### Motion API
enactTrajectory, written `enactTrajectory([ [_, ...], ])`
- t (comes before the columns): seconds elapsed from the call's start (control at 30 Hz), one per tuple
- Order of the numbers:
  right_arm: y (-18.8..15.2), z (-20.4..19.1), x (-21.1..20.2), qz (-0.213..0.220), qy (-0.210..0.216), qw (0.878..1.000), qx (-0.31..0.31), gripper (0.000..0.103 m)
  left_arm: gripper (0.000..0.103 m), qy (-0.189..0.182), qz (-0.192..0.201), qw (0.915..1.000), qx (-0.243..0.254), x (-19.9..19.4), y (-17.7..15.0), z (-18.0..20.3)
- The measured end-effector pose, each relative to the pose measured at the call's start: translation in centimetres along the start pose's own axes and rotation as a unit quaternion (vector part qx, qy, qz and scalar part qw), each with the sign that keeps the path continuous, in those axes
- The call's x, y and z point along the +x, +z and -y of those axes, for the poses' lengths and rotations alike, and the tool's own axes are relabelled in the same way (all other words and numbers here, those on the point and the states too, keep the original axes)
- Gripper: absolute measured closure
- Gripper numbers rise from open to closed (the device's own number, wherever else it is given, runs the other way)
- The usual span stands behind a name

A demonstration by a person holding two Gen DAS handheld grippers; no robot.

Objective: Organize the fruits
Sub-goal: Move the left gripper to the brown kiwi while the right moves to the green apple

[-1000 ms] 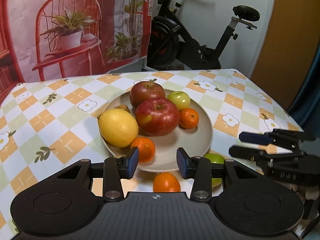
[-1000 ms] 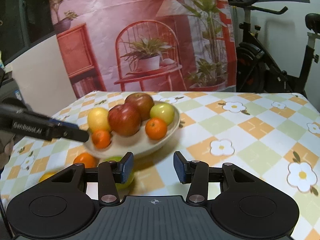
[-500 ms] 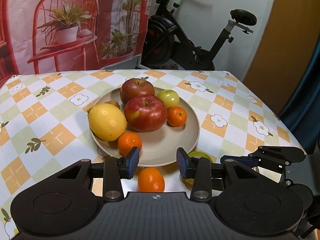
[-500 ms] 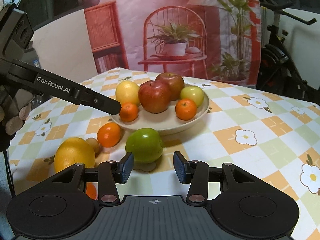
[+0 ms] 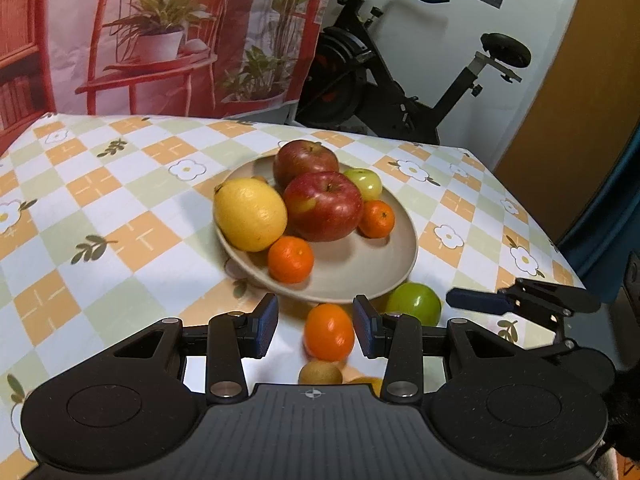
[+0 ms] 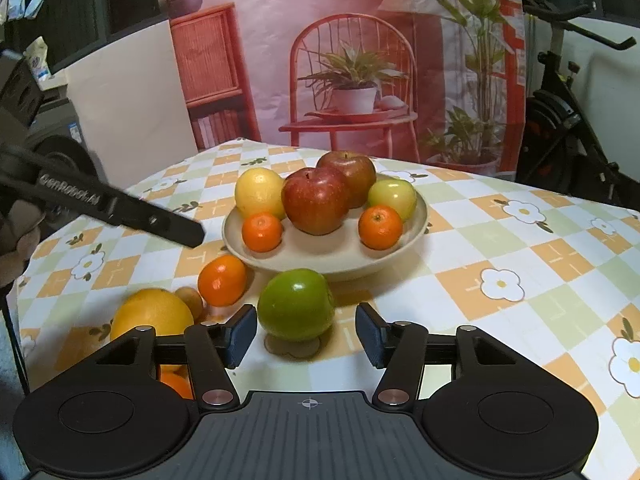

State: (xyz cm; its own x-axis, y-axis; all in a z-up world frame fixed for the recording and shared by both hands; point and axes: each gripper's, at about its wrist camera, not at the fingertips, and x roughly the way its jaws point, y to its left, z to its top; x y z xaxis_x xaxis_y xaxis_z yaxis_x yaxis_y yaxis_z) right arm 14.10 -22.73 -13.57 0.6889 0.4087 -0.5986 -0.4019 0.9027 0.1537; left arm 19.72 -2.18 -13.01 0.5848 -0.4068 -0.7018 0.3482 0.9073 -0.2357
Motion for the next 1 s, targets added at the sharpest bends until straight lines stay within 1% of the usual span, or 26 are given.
enactTrajectory([
  [0.23,0.5,-0.3,1.2,-0.010,0.001,1.000,-0.002,0.053,0.060,-0.007,-0.018,0.9991,-0.038,0.3,-1.0,-1.6],
  [0.4,0.2,0.0,1.1,-0.010,0.008,1.000,0.004,0.062,0.061,-0.029,-0.040,0.9957,-0.078,1.0,-1.9,-2.7],
  [0.63,-0.1,-0.2,0.8,-0.005,0.007,1.000,0.005,0.062,0.061,-0.053,-0.060,0.9906,-0.110,1.8,-2.5,-3.2],
  [0.9,-0.2,0.1,0.6,-0.001,0.007,1.000,0.008,0.063,0.061,-0.068,-0.074,0.9833,-0.152,2.6,-2.8,-4.0],
  [1.0,-0.2,0.2,0.5,0.000,0.007,1.000,0.012,0.063,0.062,-0.078,-0.080,0.9783,-0.174,3.0,-3.0,-4.5],
])
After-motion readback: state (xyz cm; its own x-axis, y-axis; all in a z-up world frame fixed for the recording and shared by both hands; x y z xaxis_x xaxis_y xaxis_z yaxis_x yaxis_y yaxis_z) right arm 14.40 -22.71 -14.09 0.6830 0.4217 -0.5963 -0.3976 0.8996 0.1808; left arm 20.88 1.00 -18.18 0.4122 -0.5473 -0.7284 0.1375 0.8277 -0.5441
